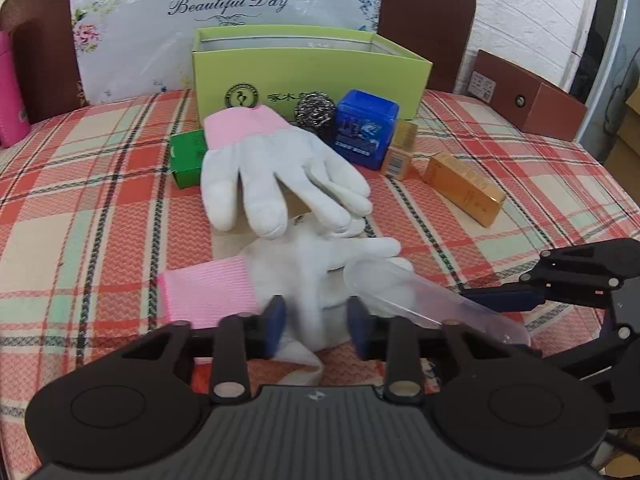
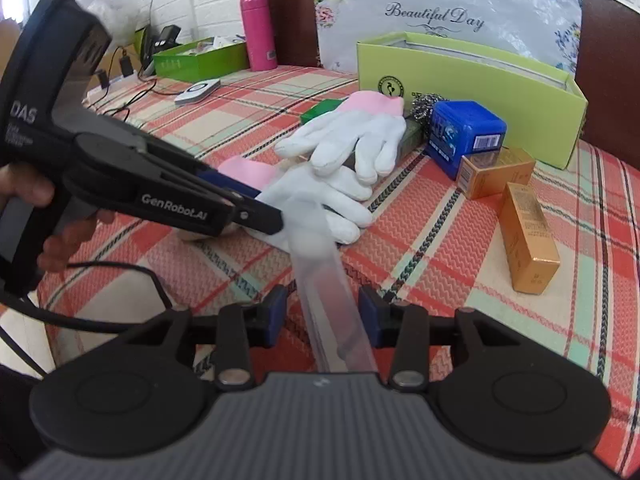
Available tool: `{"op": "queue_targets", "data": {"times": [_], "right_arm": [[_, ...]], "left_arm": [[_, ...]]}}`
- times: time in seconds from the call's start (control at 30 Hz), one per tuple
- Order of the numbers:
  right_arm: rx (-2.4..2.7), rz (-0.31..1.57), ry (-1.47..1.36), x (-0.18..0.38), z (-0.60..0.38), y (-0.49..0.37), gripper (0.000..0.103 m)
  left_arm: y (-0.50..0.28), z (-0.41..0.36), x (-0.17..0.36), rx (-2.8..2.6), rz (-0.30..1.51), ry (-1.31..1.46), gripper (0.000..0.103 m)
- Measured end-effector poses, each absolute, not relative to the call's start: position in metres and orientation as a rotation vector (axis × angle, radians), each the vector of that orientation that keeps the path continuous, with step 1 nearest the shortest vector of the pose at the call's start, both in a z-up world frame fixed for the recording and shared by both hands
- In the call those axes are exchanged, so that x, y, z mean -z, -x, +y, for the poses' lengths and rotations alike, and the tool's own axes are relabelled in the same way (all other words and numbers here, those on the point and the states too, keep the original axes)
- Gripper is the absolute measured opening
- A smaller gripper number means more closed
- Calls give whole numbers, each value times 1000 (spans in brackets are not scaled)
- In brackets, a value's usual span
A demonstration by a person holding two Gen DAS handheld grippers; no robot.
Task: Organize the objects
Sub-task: 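Lift the tube and glove into the lime-green box and release both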
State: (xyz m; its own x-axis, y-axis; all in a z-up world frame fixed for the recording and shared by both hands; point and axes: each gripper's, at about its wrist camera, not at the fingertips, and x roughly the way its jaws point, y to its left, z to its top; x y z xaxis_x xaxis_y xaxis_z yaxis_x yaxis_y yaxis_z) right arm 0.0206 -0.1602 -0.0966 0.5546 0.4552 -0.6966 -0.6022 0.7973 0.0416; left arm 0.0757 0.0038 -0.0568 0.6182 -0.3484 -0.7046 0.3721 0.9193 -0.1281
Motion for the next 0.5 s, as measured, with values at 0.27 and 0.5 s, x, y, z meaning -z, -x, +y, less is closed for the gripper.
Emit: {"op": "queue_targets", "data": {"times": [0.27, 0.5], "right_arm": [[-614, 761, 178, 95, -166, -19, 27], [-612, 735, 9, 71, -196, -27, 27]], "left_arm": [[-82, 4, 55, 384, 807, 9, 5], [-64, 38, 14, 459, 760, 130, 5]]}}
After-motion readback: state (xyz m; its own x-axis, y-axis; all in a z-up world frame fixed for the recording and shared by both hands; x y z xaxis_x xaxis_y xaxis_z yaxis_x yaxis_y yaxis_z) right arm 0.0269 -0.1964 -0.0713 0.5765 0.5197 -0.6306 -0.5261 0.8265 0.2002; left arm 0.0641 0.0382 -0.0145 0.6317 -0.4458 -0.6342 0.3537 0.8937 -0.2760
